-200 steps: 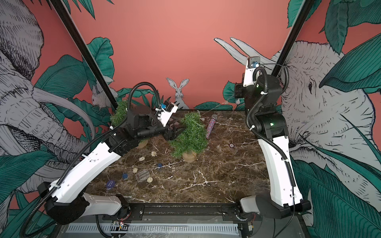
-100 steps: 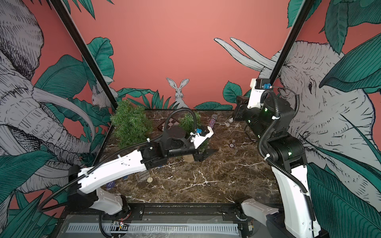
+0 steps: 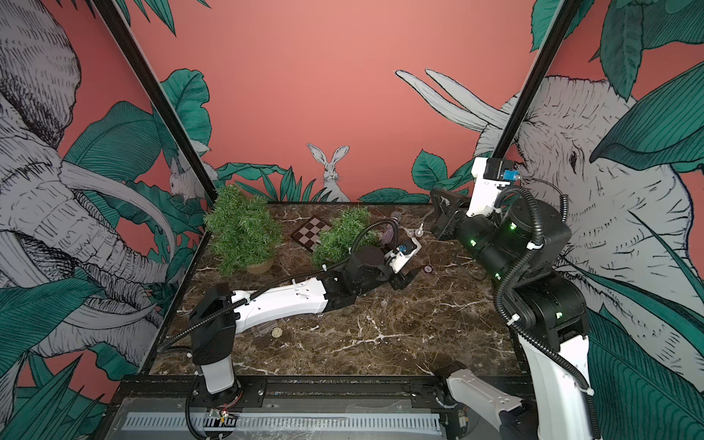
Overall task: Wrap string light around the christmas tree
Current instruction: Wrap the light string around the Christmas tree.
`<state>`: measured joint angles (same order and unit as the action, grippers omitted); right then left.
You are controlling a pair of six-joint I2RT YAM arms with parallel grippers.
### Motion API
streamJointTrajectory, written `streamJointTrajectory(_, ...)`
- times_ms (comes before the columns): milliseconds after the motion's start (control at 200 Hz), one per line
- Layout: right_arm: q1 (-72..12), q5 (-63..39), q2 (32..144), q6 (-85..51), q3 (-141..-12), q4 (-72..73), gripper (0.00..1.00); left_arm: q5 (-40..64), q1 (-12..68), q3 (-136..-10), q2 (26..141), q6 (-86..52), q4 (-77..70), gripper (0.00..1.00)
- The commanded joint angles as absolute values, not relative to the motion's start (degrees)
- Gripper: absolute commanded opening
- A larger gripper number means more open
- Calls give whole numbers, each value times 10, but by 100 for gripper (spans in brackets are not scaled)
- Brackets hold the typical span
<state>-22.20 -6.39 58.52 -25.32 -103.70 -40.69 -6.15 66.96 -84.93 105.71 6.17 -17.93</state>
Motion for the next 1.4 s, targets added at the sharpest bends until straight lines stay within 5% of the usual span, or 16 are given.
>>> streamJointTrajectory(0,-225,-84,580,-265,-1028,-375,0,-14,670,-862,1051,49,-215,43)
streamJointTrajectory(85,-225,-83,584,-257,-1015,-378,0,24,672,-842,1022,37,-166,17)
streamJointTrajectory(230,-225,-53,585,-236,-953,-347,0,68,675,-747,935,-4,-123,0)
streamJointTrajectory(625,-218,-21,644,-212,-927,-301,0,170,682,-690,817,-40,122,0)
streamJointTrajectory(810,-208,-40,650,-204,-908,-338,34,153,682,-724,740,0,300,0)
streamJointTrajectory(1040,-183,-94,644,-182,-848,-390,50,94,646,-806,645,43,522,0)
streamJointTrajectory(1295,-167,-384,658,-252,-836,-345,86,30,533,-828,611,63,590,0)
streamJointTrajectory(1390,-166,-354,654,-235,-832,-381,88,-20,529,-855,624,72,621,0)
